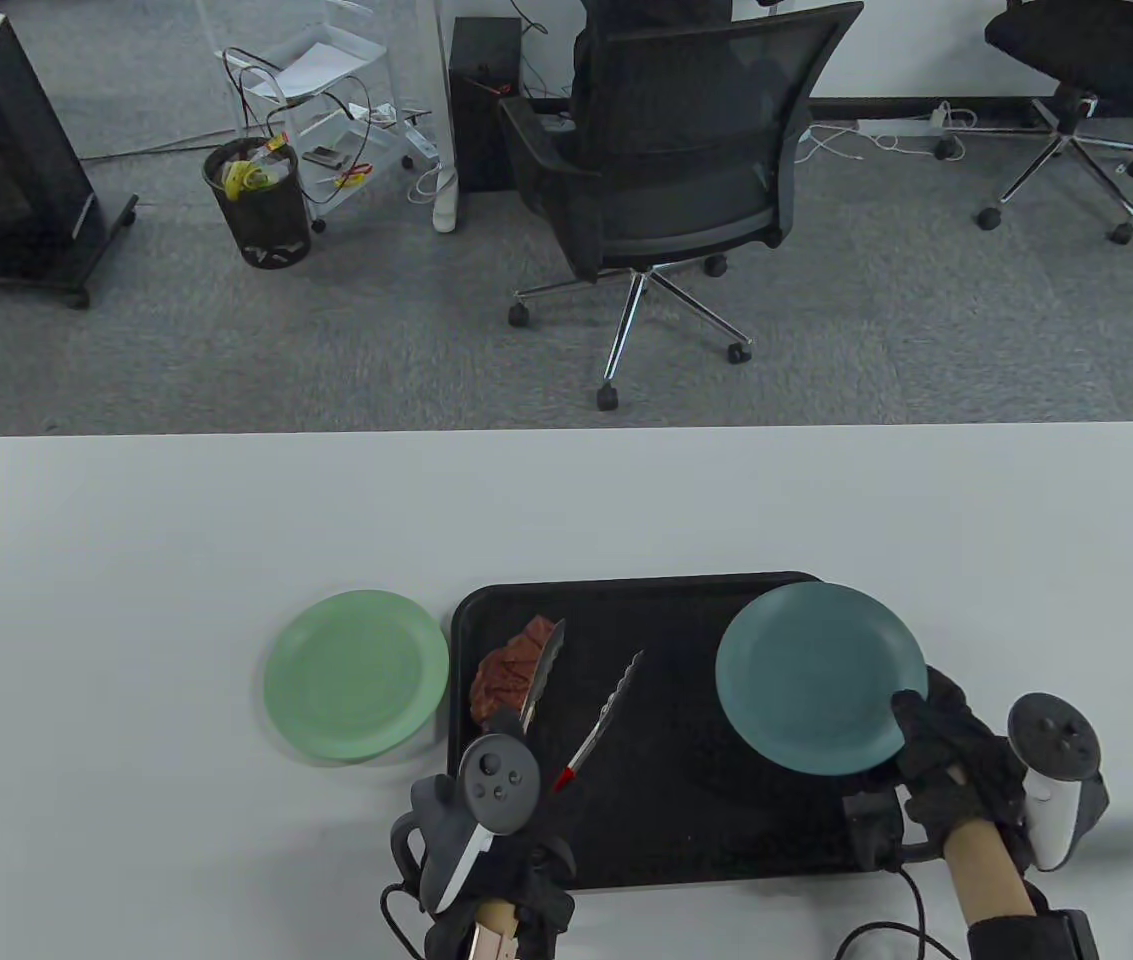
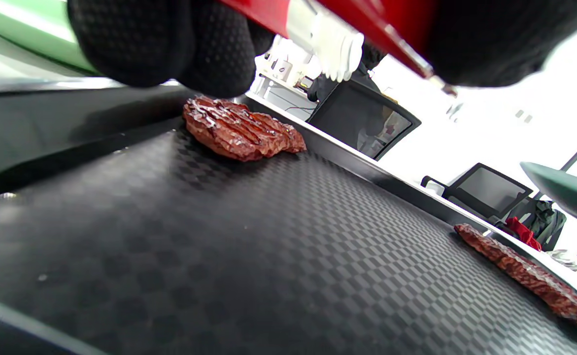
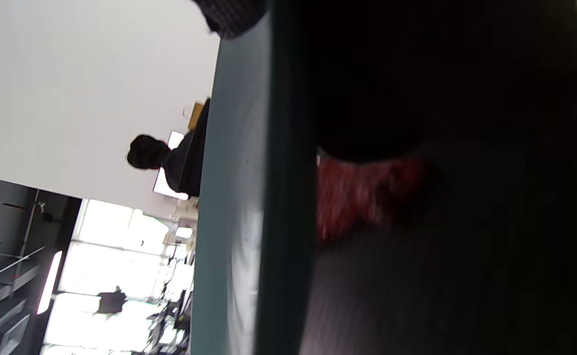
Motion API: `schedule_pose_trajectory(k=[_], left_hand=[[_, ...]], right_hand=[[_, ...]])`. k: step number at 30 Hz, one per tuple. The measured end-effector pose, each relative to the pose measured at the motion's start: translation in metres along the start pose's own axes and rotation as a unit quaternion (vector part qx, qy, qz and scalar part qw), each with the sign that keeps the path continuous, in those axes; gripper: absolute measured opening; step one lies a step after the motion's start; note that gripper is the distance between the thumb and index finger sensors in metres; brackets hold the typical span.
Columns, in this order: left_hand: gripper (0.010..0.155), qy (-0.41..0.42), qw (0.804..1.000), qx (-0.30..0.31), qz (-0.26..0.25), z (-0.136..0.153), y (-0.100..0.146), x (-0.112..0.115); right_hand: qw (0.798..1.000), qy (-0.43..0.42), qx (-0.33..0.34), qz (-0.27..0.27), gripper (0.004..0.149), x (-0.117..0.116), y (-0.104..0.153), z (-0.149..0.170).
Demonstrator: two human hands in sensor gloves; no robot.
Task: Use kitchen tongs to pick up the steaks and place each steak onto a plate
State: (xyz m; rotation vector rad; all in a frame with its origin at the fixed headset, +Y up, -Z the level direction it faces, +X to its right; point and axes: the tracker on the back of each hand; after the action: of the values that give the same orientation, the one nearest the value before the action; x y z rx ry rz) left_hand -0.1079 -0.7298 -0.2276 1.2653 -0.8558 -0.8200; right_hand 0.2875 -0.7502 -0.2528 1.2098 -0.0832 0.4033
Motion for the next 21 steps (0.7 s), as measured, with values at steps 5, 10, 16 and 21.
schedule_pose_trajectory(k=[5,10,16,21], left_hand=[[0.098,-0.004,1.000,-0.004,-0.005,0.001,0.000,0.000],[0.098,-0.013,1.000,-0.011,-0.003,0.002,-0.001,0.002],[0.098,-0.035,0.999,-0.027,-0.006,0.003,-0.007,-0.003],[0.098,-0.066,0.996,-0.065,-0.012,0.013,-0.021,-0.017]], right_hand=[[0.999,-0.019,-0.017,-0.039,0.053,-0.026,0.008,0.013],[0.999,0.016,-0.001,-0.042,0.053,-0.031,0.010,0.013],[0.999,-0.003,-0.005,-0.044,0.053,-0.025,0.010,0.015],[0.999,-0.005,0.001,-0.044,0.053,-0.018,0.008,0.013]])
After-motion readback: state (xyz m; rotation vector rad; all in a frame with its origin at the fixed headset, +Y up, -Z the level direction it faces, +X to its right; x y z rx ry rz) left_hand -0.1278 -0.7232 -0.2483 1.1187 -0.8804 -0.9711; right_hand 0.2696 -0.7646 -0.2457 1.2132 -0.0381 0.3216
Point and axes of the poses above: the tracker on the back of each hand, its own z axis roughly to the little-finger side, its own y axis roughly from the fingertips to the wrist, x = y × z, and after that the axes turned 1 degree about z, right-handed
